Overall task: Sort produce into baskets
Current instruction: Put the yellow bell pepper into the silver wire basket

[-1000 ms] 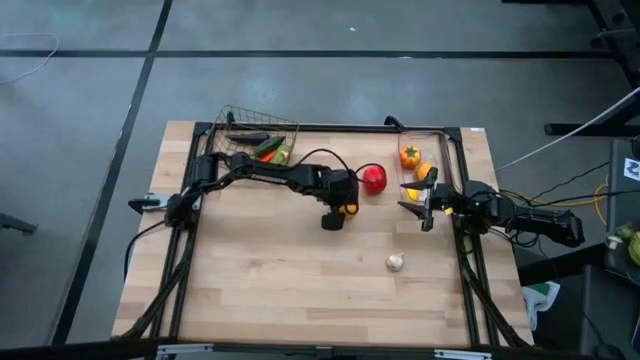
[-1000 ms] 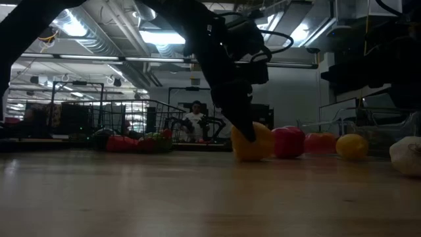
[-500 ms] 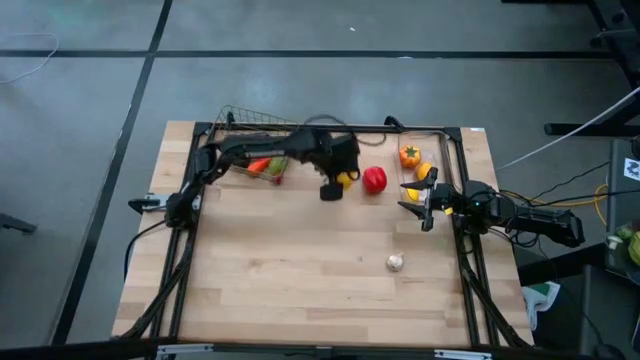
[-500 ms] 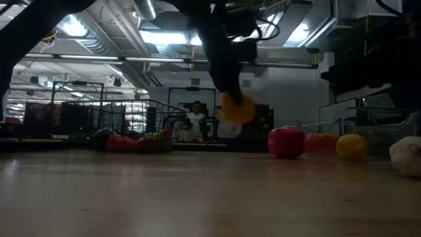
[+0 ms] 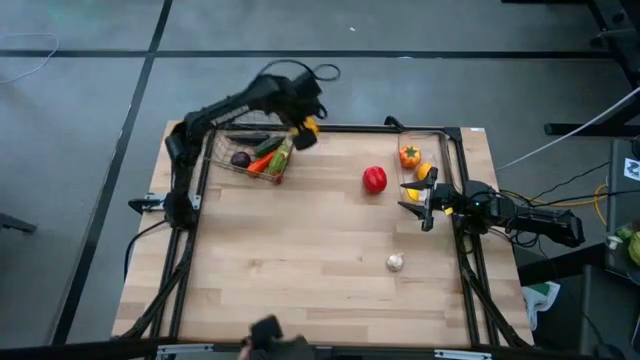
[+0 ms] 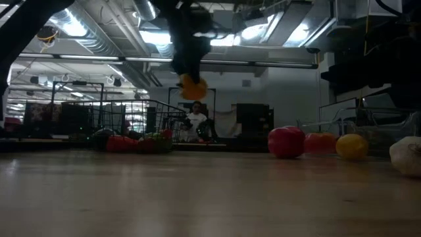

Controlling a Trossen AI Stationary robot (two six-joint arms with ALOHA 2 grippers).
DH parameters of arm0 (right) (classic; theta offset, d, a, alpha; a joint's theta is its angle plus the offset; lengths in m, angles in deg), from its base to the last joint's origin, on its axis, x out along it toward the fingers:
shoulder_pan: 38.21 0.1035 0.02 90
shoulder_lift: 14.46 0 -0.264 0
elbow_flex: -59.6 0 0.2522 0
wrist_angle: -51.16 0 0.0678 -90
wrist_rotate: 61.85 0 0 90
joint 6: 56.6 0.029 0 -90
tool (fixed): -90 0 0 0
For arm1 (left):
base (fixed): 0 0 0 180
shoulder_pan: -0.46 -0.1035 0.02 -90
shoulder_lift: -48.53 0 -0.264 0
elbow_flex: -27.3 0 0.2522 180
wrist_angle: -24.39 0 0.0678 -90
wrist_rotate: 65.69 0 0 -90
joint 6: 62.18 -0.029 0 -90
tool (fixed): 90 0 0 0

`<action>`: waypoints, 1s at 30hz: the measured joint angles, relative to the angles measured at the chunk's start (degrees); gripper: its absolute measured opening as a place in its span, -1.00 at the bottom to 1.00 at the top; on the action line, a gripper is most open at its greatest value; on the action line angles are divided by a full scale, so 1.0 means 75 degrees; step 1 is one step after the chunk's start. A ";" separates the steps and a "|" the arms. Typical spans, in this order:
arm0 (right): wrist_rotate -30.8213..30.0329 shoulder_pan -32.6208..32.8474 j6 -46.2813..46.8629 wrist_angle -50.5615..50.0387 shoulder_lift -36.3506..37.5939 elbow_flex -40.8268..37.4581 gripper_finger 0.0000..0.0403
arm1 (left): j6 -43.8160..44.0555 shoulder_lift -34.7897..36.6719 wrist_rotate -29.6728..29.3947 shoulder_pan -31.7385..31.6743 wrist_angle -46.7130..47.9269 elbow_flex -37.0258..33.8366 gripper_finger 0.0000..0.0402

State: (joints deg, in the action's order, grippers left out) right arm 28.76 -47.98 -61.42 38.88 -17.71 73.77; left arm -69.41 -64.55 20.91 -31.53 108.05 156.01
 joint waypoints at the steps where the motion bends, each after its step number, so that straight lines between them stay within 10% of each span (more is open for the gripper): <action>1: 0.0001 0.0001 0.0000 0.0000 0.0000 0.0000 0.26 | 0.0107 0.0031 -0.0012 -0.0150 0.0134 -0.0004 0.60; 22: 0.0001 0.0000 0.0001 -0.0004 0.0000 0.0000 0.26 | 0.0937 0.0047 -0.0054 -0.1253 0.1339 -0.0039 0.60; 30: 0.0001 -0.0001 0.0000 -0.0006 0.0000 0.0000 0.26 | 0.1117 0.0333 -0.0105 -0.1190 0.0676 -0.1527 0.60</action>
State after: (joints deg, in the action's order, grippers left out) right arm 28.77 -47.99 -61.42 38.83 -17.71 73.77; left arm -61.04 -62.05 20.12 -40.45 113.12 144.56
